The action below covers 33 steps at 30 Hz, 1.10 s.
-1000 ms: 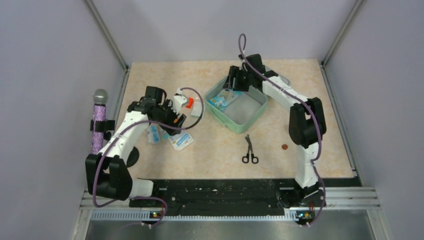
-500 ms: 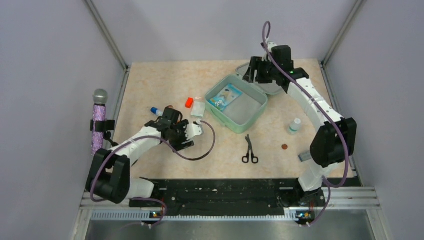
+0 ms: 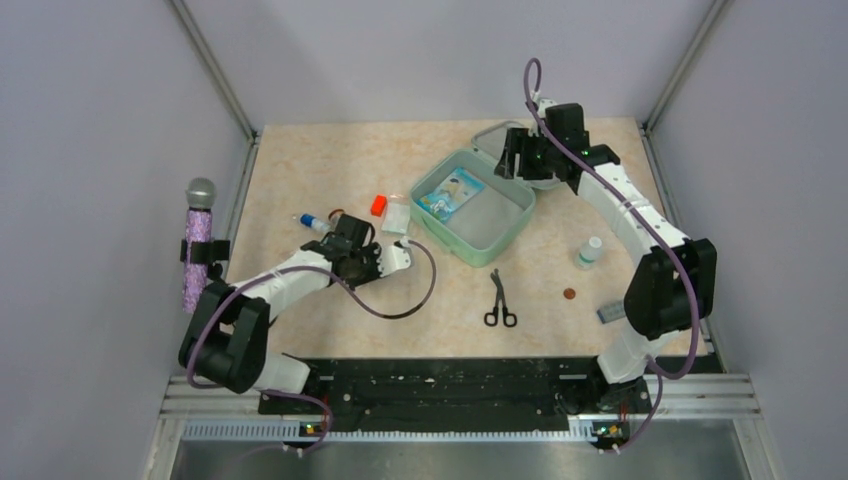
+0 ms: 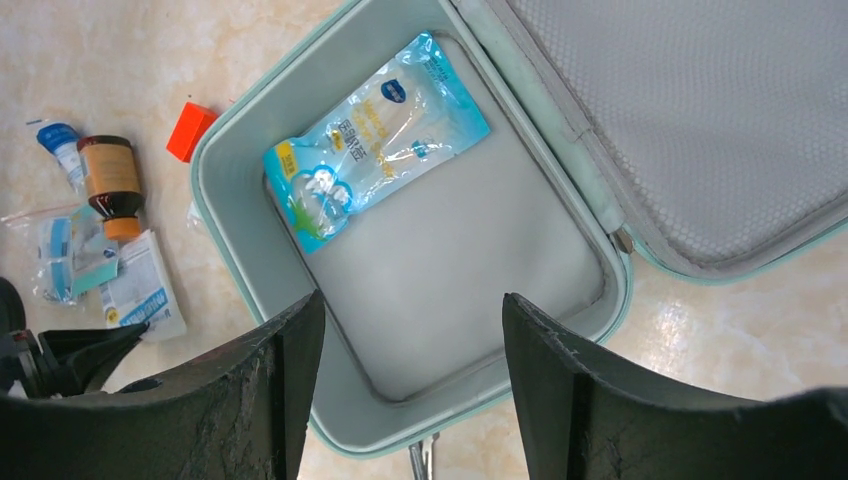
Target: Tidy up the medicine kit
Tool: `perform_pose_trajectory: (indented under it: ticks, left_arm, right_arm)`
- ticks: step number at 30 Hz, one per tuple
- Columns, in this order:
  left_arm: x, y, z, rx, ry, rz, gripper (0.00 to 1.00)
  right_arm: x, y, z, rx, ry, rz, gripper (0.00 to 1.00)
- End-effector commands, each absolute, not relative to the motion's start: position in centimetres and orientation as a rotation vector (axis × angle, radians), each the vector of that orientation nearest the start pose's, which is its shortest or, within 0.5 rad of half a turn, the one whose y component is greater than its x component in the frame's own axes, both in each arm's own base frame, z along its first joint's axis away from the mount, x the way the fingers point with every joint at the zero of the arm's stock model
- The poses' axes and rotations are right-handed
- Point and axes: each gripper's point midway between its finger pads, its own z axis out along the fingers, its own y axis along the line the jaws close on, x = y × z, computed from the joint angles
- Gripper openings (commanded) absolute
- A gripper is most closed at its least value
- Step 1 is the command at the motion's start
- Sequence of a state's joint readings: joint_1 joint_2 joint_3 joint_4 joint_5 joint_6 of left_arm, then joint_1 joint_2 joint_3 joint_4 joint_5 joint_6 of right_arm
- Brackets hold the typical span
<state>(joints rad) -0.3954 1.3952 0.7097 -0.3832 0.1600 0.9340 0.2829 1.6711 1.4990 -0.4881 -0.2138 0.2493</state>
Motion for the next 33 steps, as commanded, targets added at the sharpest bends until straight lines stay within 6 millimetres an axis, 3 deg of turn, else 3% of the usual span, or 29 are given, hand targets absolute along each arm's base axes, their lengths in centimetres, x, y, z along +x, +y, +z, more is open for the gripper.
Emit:
perform_pose_trajectory:
  ticks: [1,6,12,15,18,20,28,33]
  left_arm:
    - [29.5,-12.5,5.2,1.542,2.064,-0.081,0.00]
    - [31.1,-14.0,9.6,1.373,2.076,-0.182,0.00]
    - [31.8,-16.0,15.9,1.270,1.953,-0.298,0.00]
    - [32.3,-17.4,18.8,1.255,1.863,-0.349,0.00]
    - [32.6,-18.7,21.6,1.257,1.788,-0.412,0.00]
    - [32.8,-19.7,23.7,1.258,1.728,-0.456,0.00]
    - [33.2,-23.5,29.6,1.267,1.457,-0.620,0.00]
    - [33.7,-24.7,31.0,1.282,1.377,-0.672,0.00]
  right_arm:
    - [44.6,17.3,24.4,-0.186,2.164,0.505,0.65]
    - [44.9,17.2,24.5,-0.207,2.158,0.489,0.64]
    - [44.4,17.8,24.3,-0.299,2.143,0.511,0.64]
    - [42.8,20.4,24.9,-0.573,2.055,0.661,0.64]
    - [38.2,23.9,26.2,-1.008,1.810,0.928,0.58]
    - [36.2,25.1,27.2,-1.156,1.638,1.037,0.56]
    - [35.6,29.2,29.6,-1.395,1.216,0.952,0.56]
    - [35.2,32.1,29.9,-1.478,1.082,0.910,0.58]
